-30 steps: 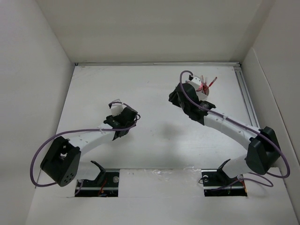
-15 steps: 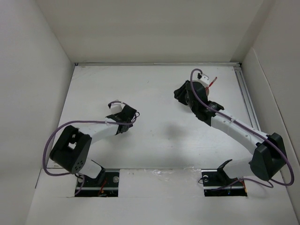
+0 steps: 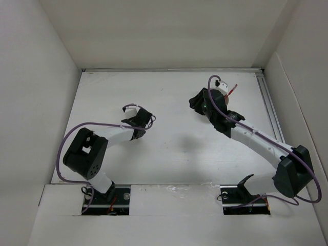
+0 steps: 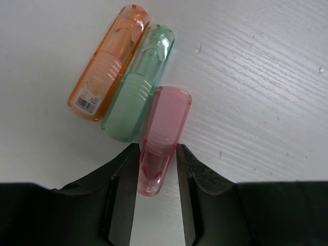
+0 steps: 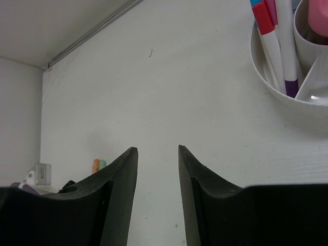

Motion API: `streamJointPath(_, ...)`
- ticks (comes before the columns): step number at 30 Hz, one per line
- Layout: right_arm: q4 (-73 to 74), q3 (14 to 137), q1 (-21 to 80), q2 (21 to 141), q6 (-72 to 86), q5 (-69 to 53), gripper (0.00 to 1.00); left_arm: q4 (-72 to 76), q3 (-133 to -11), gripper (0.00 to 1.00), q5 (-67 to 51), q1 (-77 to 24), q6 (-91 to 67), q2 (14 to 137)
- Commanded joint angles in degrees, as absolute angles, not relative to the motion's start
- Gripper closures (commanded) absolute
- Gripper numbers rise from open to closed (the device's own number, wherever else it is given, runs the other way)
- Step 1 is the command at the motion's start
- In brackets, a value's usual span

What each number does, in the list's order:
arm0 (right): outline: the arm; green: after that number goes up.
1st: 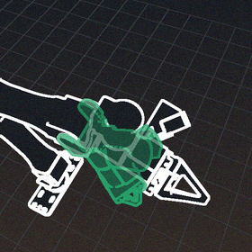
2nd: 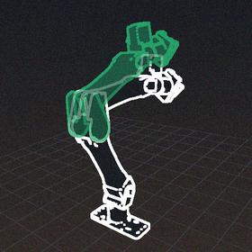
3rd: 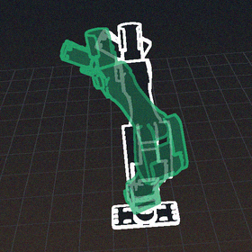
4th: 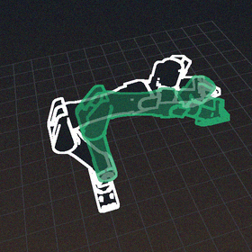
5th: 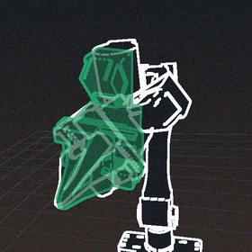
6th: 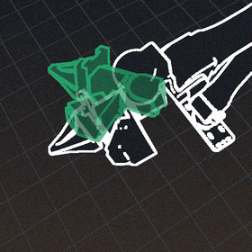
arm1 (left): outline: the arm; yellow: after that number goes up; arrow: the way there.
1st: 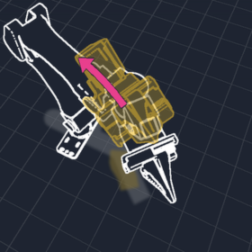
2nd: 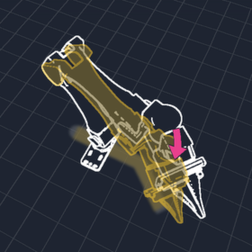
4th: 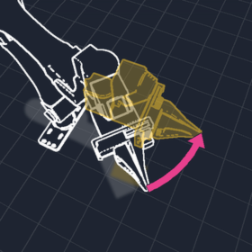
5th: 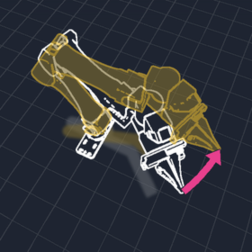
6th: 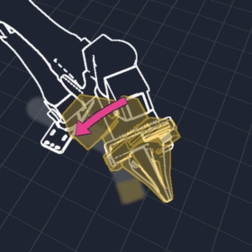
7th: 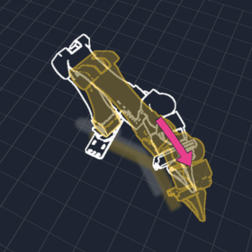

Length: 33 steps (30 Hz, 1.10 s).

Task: Sort the stationery into containers
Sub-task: Pick up the stationery from the center of the board.

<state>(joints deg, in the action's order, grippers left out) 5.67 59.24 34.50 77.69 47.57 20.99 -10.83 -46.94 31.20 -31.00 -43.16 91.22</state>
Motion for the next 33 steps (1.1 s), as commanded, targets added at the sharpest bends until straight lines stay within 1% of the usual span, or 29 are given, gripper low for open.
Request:
streamJointPath(1,2.8,59.5,34.3,77.5,47.1,21.4,0.56,-9.8,-46.0,0.73,30.0,-30.8,-41.9,89.9)
streamJointPath(4,2.8,59.5,34.9,77.5,47.1,20.3,0.5,-7.4,-43.8,0.8,26.4,-30.8,-40.7,87.6)
streamJointPath(5,2.8,60.1,34.9,78.0,47.1,20.3,0.46,-6.5,-43.2,0.81,25.1,-30.8,-40.7,86.9)
streamJointPath(6,2.8,60.1,34.9,78.0,47.1,19.5,0.43,-4.8,-42.6,0.85,22.5,-30.8,-39.1,86.2)
streamJointPath(8,3.4,60.6,35.4,78.6,46.6,17.8,0.36,-3.6,-42.0,0.87,20.8,-32.2,-38.6,84.2)
streamJointPath(11,4.0,61.3,35.4,78.6,46.6,14.6,0.32,-1.4,-43.7,0.91,15.1,-34.3,-35.4,82.3)
streamJointPath(12,4.5,61.3,35.4,79.1,46.6,13.9,0.31,-0.7,-43.7,0.91,13.7,-34.3,-34.8,81.7)
streamJointPath(16,5.6,61.3,35.4,79.1,47.6,11.4,0.3,5.6,-44.4,0.91,6.3,-34.9,-33.4,78.1)
streamJointPath(20,5.6,60.6,34.7,78.0,47.6,6.0,0.3,13.8,-43.9,0.9,-1.2,-34.9,-31.6,76.8)
streamJointPath(24,5.6,60.6,34.7,79.4,47.6,-0.3,0.29,19.8,-42.8,0.89,-5.3,-34.9,-30.4,76.3)
streamJointPath(27,5.6,60.6,34.2,81.6,48.2,-2.4,0.26,22.6,-42.8,0.88,-7.5,-34.9,-29.0,76.8)
streamJointPath(33,5.6,62.8,34.7,85.6,49.2,-5.7,0.26,26.3,-42.3,0.88,-10.6,-34.9,-28.0,78.1)
